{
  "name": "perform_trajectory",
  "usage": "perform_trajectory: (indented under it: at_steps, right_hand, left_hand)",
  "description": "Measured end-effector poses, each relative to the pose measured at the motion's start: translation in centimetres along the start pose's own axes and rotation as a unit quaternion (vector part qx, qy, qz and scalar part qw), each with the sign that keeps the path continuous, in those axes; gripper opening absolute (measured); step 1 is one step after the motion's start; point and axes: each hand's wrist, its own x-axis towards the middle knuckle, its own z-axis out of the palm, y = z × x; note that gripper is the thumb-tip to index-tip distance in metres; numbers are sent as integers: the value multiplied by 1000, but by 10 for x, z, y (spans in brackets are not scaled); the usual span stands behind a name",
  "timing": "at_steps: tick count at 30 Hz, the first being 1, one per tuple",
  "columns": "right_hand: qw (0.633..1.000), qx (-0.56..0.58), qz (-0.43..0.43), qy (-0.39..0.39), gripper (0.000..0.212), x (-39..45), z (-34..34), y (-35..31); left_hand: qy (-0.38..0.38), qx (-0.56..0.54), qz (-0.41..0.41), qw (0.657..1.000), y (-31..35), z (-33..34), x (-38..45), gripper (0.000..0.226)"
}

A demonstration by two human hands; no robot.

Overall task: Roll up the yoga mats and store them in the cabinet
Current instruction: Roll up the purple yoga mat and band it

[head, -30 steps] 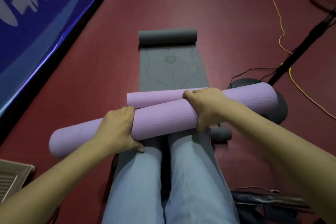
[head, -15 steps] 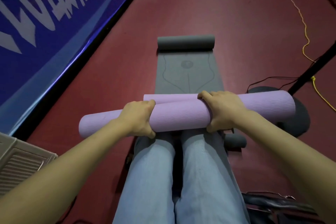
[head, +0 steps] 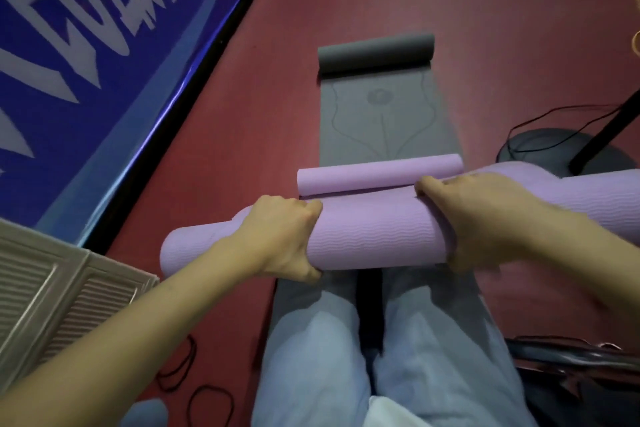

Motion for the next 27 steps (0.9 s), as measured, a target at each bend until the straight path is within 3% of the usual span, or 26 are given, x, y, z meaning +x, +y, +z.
perform_trajectory:
  at_steps: [6,11,13,15,18,23,27]
  right_hand:
    - [998,46,-4,-43,93,4,10,-1]
    - [995,-55,26,73,99,23,35,0]
    - [992,-32,19,124,87,30,41,4]
    - [991,-32,9,130,72,36,37,11]
    - [997,-56,-7,58,71,45,18,17]
    - [999,1,7,-32,79,65,-3,20]
    - [998,28,20,-57,81,73,-11,20]
  left_hand:
    - [-100,-39,-7,994,-9,-9,11,72]
    - [-230,-190,-36,954,-31,-23,61,75]
    - [-249,-219,-35,943,-34,-21,69,80]
    - [-235,-254,-35,937,-33,-12,71,85]
    - [-180,-295,-41,937,-32,-3,64,84]
    - [-114,-139,-27,983,-24,-4,59,84]
    - [-82,-138,-63,985,-10,0,50,106]
